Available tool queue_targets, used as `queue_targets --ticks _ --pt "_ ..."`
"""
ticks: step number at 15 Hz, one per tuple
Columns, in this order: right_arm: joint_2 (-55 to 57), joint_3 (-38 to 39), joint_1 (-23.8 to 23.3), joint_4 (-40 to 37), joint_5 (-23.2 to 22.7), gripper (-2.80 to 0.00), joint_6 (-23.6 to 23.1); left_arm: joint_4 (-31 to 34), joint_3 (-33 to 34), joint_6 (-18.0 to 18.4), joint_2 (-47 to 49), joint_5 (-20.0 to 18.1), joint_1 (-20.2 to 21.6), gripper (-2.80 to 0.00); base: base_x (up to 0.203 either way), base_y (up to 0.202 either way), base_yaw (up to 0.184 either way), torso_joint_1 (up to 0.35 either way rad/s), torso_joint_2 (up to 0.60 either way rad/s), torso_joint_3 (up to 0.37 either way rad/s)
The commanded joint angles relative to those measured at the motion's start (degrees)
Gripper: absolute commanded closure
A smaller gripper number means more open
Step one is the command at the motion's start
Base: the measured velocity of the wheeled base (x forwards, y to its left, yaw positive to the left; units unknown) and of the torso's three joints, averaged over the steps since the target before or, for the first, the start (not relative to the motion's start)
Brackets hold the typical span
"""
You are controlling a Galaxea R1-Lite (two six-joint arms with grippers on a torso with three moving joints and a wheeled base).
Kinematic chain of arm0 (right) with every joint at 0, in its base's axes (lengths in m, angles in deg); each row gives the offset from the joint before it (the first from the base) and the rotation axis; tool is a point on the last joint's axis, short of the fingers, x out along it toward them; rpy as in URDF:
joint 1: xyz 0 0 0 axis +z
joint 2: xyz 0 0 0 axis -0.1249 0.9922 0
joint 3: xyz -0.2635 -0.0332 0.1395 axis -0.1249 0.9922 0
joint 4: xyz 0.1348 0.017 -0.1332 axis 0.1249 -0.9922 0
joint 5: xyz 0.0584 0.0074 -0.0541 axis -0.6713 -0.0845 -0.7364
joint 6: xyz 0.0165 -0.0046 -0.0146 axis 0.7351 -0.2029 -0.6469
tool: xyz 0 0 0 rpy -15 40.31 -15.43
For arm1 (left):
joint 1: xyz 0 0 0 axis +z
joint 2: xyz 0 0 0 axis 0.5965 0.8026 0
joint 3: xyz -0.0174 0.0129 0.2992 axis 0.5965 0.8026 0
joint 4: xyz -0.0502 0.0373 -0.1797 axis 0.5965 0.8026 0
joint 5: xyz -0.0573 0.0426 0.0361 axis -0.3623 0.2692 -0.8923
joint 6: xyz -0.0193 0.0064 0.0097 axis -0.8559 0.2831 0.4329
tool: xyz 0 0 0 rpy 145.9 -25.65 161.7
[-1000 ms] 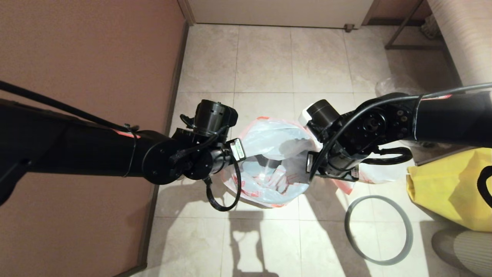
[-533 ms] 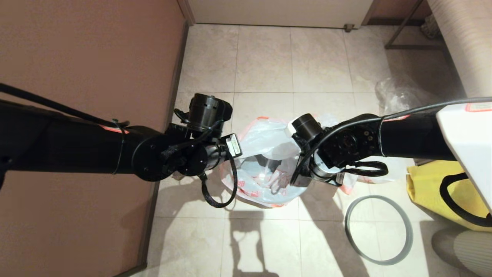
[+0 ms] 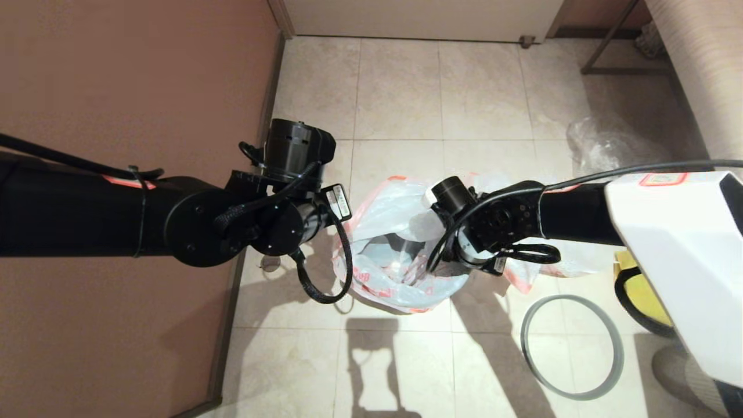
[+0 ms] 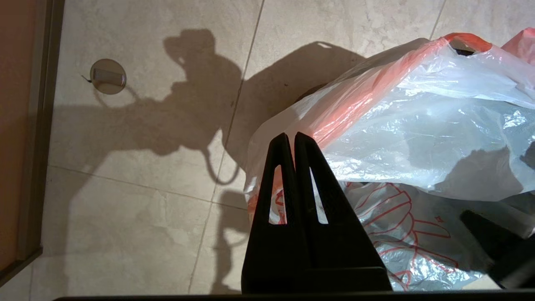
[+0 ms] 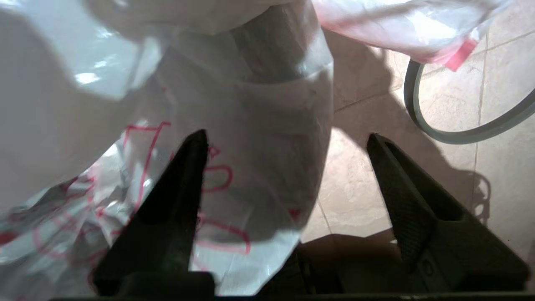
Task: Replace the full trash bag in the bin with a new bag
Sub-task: Put the new garbage bag on the trash can
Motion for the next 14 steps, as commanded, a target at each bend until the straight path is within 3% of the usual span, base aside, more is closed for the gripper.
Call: queue_targets --ticks 1,9,14 --pt "3.9 -0.9 -0.1 1.7 0.4 0.00 -0.1 -0.1 -0.1 -0.1 0.0 0.2 0.3 0.00 0.000 0.000 0.000 0.000 0.00 0.000" --pt "1.9 -0.8 0.5 0.3 0.5 0.00 -3.0 0.6 0.6 2.5 2.0 -0.8 0.7 0.00 0.000 0.000 0.000 0.000 0.00 0.000" --pt "2.1 -0.8 0.5 0.3 0.5 0.00 -2.9 0.5 2.9 3.8 4.2 -7.2 -0.7 0.00 0.000 0.000 0.000 0.000 0.00 0.000"
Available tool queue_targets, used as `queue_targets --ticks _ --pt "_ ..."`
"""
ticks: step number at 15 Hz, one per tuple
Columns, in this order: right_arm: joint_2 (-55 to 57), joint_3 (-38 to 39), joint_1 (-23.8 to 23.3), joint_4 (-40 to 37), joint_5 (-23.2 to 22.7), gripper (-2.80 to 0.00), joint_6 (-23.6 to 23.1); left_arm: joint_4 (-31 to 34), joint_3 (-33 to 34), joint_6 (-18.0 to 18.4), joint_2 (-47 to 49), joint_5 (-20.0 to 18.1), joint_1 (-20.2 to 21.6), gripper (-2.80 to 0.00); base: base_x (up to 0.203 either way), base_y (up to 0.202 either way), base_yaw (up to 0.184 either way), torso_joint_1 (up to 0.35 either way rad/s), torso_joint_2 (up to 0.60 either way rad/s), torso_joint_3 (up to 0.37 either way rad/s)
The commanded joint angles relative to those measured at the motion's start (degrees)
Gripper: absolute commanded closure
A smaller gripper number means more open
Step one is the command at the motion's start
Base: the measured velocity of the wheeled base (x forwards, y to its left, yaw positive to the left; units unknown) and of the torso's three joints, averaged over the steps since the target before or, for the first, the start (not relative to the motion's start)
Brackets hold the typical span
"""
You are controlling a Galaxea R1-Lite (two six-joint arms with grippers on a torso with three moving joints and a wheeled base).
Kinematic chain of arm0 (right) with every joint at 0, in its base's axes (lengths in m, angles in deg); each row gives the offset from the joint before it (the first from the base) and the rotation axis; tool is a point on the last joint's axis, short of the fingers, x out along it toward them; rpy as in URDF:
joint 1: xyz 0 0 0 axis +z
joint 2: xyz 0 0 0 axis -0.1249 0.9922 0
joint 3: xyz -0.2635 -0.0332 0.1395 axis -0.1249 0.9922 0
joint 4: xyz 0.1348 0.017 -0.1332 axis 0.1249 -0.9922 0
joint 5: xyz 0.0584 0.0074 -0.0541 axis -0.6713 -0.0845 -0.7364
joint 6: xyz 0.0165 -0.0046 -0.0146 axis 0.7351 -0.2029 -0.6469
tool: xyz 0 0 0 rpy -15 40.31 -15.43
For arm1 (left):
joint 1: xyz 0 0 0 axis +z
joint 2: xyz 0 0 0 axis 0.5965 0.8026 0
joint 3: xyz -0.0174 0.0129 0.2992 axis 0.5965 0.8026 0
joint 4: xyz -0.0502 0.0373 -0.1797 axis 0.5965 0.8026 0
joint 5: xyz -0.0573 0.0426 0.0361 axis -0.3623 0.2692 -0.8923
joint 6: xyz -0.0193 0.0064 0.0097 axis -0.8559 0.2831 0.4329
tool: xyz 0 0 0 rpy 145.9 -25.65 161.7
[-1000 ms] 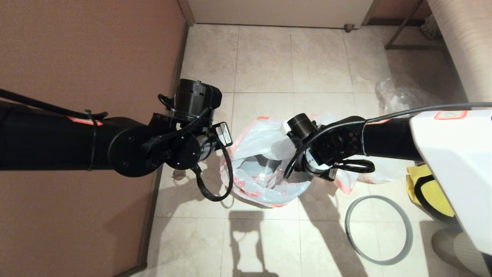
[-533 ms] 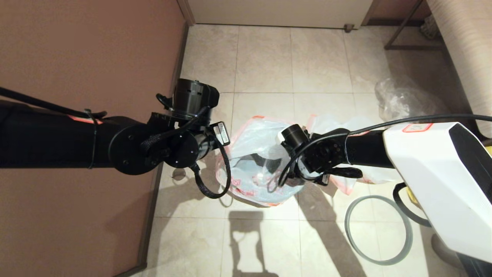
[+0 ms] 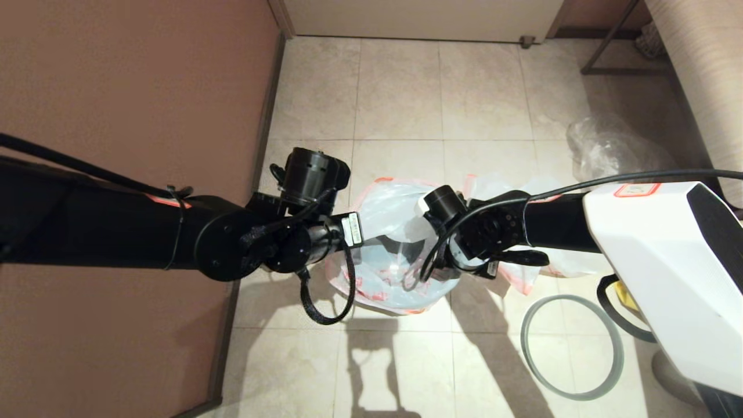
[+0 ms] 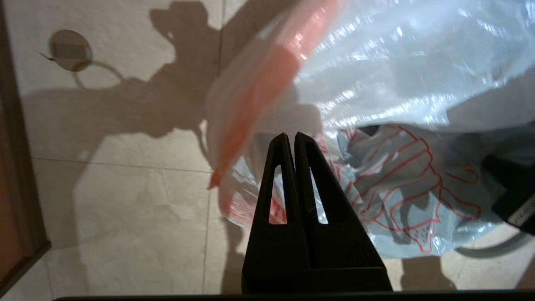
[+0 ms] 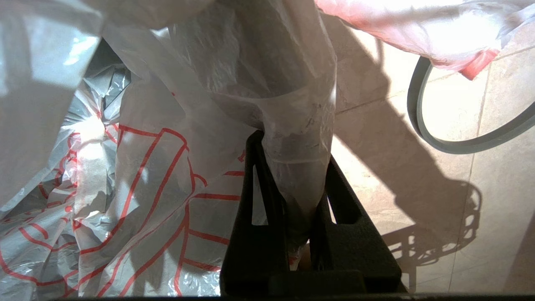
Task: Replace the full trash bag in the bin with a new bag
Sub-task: Put the new garbage bag on the trash can
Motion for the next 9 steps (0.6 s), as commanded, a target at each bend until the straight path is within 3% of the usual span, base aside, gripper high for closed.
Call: queue_targets --ticks 1,3,6,9 --pt "0.1 0.0 0.0 -0.2 0.1 0.00 0.3 -0.3 0.4 -0.3 2.4 -0.3 -0.4 0.00 0.000 0.000 0.000 0.000 0.00 0.000" --pt "0.1 0.1 0.2 -0.3 -0.1 0.00 0.3 -3.6 0.6 -0.4 6.7 -0.3 -0.1 0.00 0.000 0.000 0.000 0.000 0.00 0.000" --pt "-0.2 0.7 0.2 -1.1 -0.2 0.00 0.4 -15.2 2.0 0.0 12.3 -0.2 2.6 0.00 0.000 0.000 0.000 0.000 0.00 0.000" --pt "-0.1 0.8 0.0 -2.0 -0.2 0.00 0.5 -21.9 2.1 0.8 12.1 0.5 5.7 0.00 0.000 0.000 0.000 0.000 0.00 0.000"
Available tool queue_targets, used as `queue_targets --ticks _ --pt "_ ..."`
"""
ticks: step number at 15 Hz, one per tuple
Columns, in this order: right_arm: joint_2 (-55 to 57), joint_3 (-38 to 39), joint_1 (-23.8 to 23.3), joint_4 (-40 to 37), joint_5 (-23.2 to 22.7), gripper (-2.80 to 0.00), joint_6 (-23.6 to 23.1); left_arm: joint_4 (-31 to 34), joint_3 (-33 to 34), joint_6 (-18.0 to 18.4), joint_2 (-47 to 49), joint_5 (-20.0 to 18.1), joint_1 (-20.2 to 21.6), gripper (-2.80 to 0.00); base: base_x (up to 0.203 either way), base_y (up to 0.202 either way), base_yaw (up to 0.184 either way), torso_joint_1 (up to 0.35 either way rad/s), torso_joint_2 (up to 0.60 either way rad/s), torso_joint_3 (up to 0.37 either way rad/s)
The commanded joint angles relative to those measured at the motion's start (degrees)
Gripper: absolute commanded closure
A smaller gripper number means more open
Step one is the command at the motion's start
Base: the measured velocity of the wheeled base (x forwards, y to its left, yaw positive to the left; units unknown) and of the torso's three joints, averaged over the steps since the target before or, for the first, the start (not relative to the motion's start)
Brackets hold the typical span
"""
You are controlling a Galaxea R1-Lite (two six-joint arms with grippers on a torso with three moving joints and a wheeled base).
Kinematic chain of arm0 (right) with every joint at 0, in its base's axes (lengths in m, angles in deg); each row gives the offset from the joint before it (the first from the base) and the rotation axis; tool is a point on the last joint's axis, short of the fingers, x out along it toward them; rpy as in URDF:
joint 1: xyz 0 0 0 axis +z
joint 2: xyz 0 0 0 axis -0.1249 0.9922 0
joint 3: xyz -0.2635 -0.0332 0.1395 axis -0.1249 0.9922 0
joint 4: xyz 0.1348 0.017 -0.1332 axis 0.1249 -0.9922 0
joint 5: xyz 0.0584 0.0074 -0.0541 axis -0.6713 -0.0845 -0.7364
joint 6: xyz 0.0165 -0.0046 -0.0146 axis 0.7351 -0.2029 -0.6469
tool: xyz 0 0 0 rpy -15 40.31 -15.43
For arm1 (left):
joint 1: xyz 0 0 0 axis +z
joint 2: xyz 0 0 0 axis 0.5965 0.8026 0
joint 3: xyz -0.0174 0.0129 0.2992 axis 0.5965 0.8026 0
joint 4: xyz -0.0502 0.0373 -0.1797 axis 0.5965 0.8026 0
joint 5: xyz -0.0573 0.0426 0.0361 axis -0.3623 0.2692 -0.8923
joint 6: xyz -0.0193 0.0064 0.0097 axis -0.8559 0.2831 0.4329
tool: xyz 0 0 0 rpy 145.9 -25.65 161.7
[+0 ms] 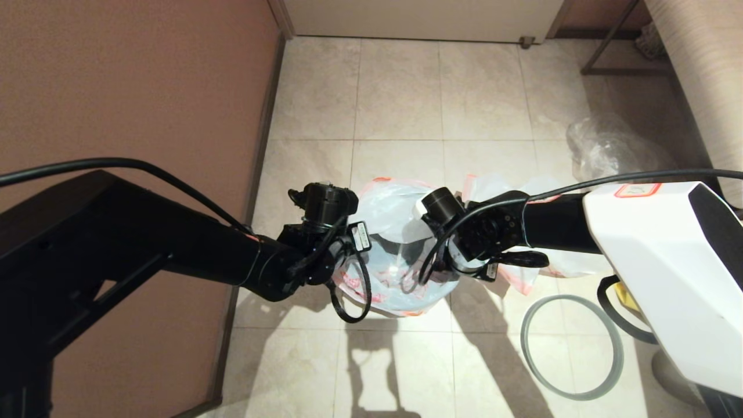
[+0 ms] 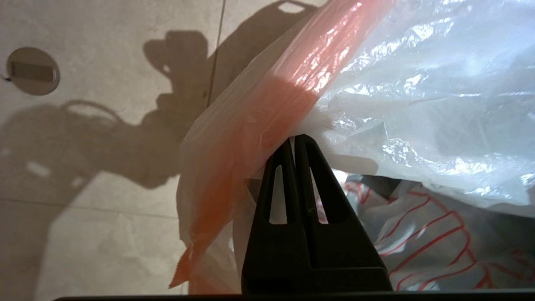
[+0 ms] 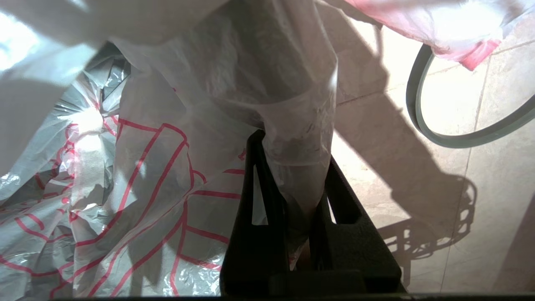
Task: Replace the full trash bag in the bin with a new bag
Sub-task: Put the new garbage bag on the trash can
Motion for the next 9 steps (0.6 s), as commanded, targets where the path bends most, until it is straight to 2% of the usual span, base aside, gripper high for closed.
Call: queue_targets --ticks 1,4,9 --pt "0.3 0.2 -0.4 -0.4 0.3 0.00 0.3 -0.6 0.2 0.3 -1.0 0.7 1.0 0.00 0.000 0.000 0.000 0.000 0.00 0.000" --pt "0.8 0.2 -0.4 -0.4 0.3 0.00 0.3 -0.8 0.0 0.9 -2.3 3.3 1.4 0.00 0.000 0.000 0.000 0.000 0.00 0.000" --pt "0.7 0.2 -0.4 -0.3 -0.1 0.00 0.4 -1.0 -0.2 2.4 1.7 3.8 1.6 0.00 0.000 0.000 0.000 0.000 0.00 0.000"
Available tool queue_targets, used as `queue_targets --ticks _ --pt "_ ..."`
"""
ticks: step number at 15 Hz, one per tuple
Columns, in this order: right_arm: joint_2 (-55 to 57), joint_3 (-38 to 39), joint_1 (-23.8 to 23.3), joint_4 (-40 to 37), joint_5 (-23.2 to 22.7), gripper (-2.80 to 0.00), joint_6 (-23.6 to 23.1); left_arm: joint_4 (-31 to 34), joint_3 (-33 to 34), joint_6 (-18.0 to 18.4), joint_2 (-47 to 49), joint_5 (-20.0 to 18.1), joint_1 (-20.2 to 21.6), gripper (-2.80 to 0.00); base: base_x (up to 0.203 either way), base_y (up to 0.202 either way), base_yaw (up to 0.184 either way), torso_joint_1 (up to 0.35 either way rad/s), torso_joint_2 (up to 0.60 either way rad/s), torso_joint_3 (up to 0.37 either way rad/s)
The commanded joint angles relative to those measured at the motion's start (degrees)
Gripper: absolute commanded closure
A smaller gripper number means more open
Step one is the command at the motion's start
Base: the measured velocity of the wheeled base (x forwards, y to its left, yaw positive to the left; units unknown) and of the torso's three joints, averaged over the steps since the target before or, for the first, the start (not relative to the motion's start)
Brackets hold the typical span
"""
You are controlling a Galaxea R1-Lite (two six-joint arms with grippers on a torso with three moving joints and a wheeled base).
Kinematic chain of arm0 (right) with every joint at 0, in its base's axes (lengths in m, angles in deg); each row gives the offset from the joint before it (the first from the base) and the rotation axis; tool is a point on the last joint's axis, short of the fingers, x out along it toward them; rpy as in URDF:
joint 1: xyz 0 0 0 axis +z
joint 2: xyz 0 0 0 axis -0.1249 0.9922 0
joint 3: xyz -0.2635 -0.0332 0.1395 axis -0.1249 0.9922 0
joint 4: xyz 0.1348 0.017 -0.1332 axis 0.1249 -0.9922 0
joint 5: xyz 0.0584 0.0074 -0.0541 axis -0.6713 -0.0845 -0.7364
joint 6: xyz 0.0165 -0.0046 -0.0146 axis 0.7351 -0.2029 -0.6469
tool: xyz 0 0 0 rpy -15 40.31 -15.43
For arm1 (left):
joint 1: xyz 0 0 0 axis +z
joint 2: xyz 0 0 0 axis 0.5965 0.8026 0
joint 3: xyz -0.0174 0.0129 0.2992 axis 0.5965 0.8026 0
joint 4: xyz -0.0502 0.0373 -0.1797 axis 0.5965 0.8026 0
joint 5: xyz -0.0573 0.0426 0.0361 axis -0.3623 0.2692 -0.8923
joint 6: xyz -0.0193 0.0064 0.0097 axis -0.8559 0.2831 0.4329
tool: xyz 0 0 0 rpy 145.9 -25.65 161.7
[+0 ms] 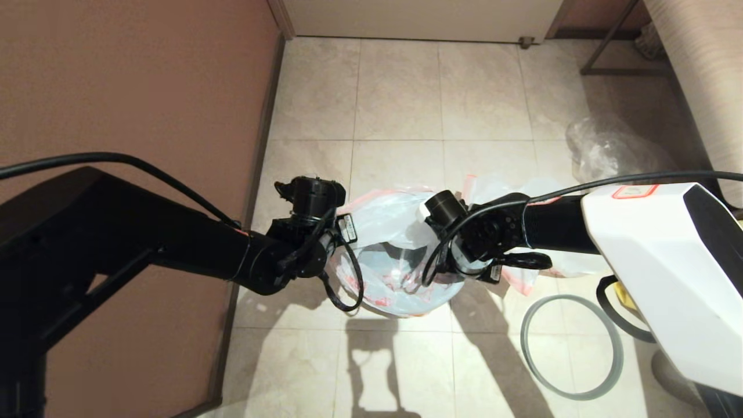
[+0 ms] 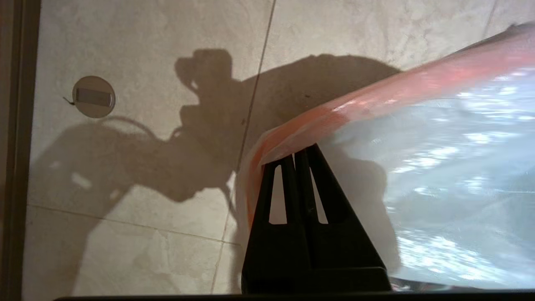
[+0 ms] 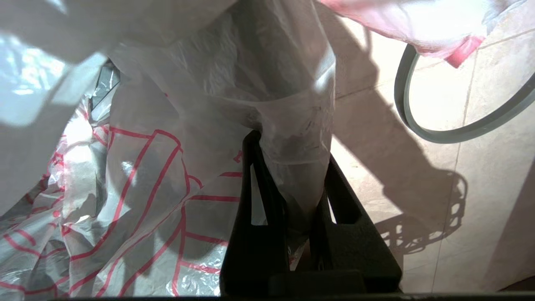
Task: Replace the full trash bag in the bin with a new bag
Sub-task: Put the new garbage bag on the trash can
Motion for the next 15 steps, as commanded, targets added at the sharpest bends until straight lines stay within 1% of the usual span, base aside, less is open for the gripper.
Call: queue_targets --ticks 1,3,5,6,7,9,11,13,15 --pt "0.1 0.0 0.1 -0.1 -0.2 0.00 0.3 -0.3 -0.2 -0.1 3.4 0.1 0.1 0.00 0.000 0.000 0.000 0.000 0.00 0.000" --pt "0.1 0.0 -0.1 0.0 -0.3 0.00 0.3 -0.4 -0.9 -0.2 6.5 0.1 0.2 0.00 0.000 0.000 0.000 0.000 0.00 0.000" --pt "0.1 0.0 -0.7 0.0 -0.5 0.00 0.3 -0.6 -2.7 -0.5 10.5 0.1 1.2 0.00 0.000 0.000 0.000 0.000 0.00 0.000" --pt "0.1 0.0 -1.1 -0.1 -1.4 0.00 0.3 -0.6 -3.6 -0.6 12.2 0.1 2.0 0.00 0.000 0.000 0.000 0.000 0.00 0.000" --pt "0.0 0.0 -1.6 -0.2 -1.8 0.00 0.3 -0.6 -5.3 -1.0 14.0 0.2 3.1 0.00 0.000 0.000 0.000 0.000 0.00 0.000" --pt "-0.2 0.0 -2.1 -0.2 -1.8 0.00 0.3 -0.2 -7.5 -3.1 14.9 0.4 4.9 0.00 0.000 0.000 0.000 0.000 0.00 0.000" --pt "-0.4 0.2 -3.6 -0.5 -1.9 0.00 0.1 1.1 -9.1 -7.0 14.1 0.2 5.9 0.00 0.000 0.000 0.000 0.000 0.00 0.000" --pt "-0.5 0.6 -4.5 -1.4 -2.0 0.00 -0.5 3.2 -9.1 -9.2 10.9 -0.7 5.9 0.00 0.000 0.000 0.000 0.000 0.00 0.000" --pt "-0.4 0.8 -4.9 -1.2 -1.9 0.00 -1.2 5.2 -6.8 -10.6 5.1 -5.1 4.7 0.00 0.000 0.000 0.000 0.000 0.00 0.000"
